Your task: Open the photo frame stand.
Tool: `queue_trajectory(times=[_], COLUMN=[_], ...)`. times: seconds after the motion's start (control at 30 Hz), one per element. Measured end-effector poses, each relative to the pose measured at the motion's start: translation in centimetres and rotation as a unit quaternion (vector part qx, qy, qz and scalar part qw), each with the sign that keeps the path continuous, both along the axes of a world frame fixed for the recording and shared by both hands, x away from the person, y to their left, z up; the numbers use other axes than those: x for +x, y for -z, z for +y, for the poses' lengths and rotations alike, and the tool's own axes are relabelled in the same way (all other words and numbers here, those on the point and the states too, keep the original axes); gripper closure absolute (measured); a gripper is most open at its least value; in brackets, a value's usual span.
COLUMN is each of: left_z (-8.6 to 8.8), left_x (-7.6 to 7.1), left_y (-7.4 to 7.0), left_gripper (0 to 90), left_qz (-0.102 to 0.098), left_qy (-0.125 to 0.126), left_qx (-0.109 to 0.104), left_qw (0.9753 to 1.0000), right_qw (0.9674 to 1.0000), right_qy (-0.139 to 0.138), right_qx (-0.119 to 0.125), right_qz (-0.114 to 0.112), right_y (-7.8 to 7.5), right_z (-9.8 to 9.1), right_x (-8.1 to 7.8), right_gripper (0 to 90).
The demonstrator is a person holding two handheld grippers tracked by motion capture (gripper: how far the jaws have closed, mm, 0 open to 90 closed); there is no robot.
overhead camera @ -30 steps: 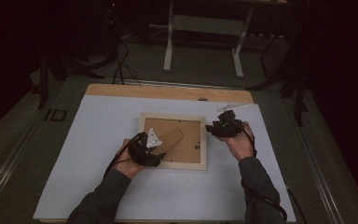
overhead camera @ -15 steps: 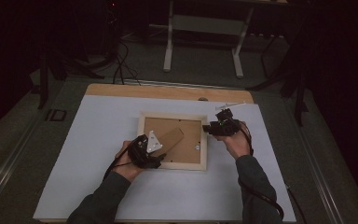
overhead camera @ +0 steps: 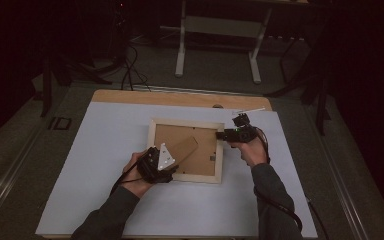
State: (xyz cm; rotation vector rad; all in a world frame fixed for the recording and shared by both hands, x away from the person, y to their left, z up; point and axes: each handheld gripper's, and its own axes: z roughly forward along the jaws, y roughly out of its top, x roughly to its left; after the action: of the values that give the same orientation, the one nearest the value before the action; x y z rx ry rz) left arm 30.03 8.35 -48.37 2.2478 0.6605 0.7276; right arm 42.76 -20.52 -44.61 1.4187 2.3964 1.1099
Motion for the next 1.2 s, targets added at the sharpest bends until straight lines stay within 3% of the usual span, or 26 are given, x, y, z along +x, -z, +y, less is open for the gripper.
queue_trajectory(times=[0.27,0.63,0.97,1.17,1.2], left_z=[-0.1,0.2,0.7,1.0,1.3], left_x=[-0.5,-0.6,0.1,0.5,0.7], left_y=[-0.1,0.2,0.5,0.3,0.2], left_gripper=[37.3,37.1,35.0,30.8,30.8], left_qz=[-0.023,-0.030,0.003,0.032,0.049], left_qy=[0.006,0.010,0.013,0.022,0.026], left_qx=[0.006,0.001,-0.021,-0.036,-0.050], left_qw=[0.9997,0.9995,0.9997,0.9986,0.9972], right_qw=[0.9997,0.9983,0.9983,0.9985,0.9985], right_qy=[-0.005,-0.001,0.008,0.008,0.007], right_qx=[0.015,0.048,0.053,0.051,0.050], right_qz=[0.018,0.033,0.023,0.019,0.019], right_y=[-0.1,-0.1,0.0,-0.2,-0.2], right_z=[-0.2,-0.8,-0.7,-0.6,-0.5], right_x=[0.5,0.3,0.0,-0.2,-0.2], right_gripper=[53.1,57.4,58.2,58.2,58.2])
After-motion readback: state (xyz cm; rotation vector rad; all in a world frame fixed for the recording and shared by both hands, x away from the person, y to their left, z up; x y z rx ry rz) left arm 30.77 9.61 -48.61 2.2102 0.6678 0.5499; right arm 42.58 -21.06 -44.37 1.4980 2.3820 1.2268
